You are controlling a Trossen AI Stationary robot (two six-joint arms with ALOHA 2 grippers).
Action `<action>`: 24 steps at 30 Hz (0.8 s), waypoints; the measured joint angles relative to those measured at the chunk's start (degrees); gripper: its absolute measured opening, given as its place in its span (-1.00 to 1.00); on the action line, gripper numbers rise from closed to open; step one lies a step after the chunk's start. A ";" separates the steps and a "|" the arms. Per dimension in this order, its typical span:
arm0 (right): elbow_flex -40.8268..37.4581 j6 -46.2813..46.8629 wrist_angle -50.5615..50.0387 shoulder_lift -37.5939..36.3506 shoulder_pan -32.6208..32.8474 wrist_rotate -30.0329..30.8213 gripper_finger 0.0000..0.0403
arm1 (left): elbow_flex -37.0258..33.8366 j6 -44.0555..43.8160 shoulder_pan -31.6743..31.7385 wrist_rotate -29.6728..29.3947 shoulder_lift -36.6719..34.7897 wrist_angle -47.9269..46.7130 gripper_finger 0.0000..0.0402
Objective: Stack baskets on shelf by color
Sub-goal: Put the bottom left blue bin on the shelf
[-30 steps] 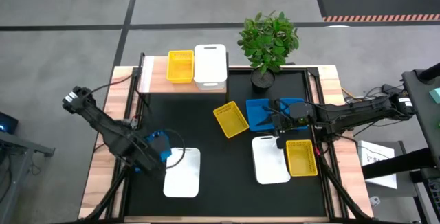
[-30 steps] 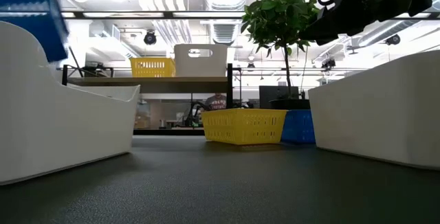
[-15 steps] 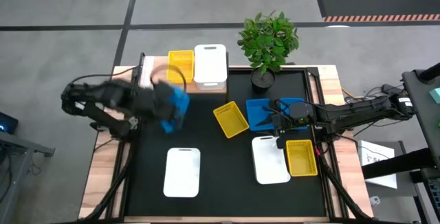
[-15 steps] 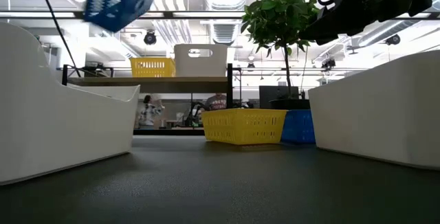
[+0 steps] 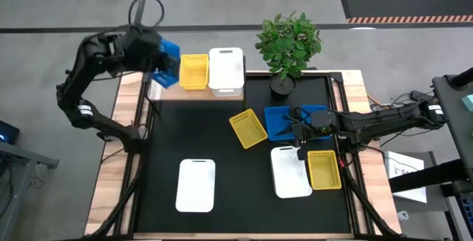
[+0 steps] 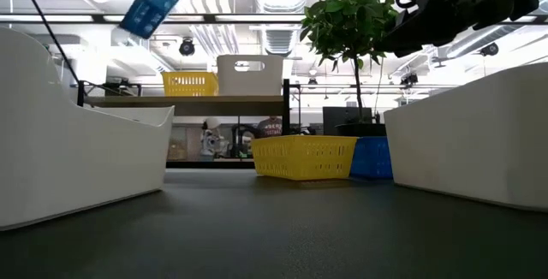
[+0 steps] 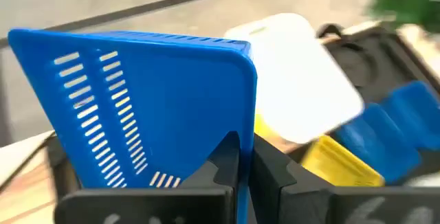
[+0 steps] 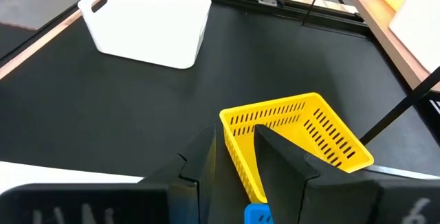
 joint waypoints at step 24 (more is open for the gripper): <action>0.00 -0.34 -0.45 -0.01 -0.02 0.00 -0.54 | -1.60 10.26 23.74 11.47 17.14 -0.85 -1.00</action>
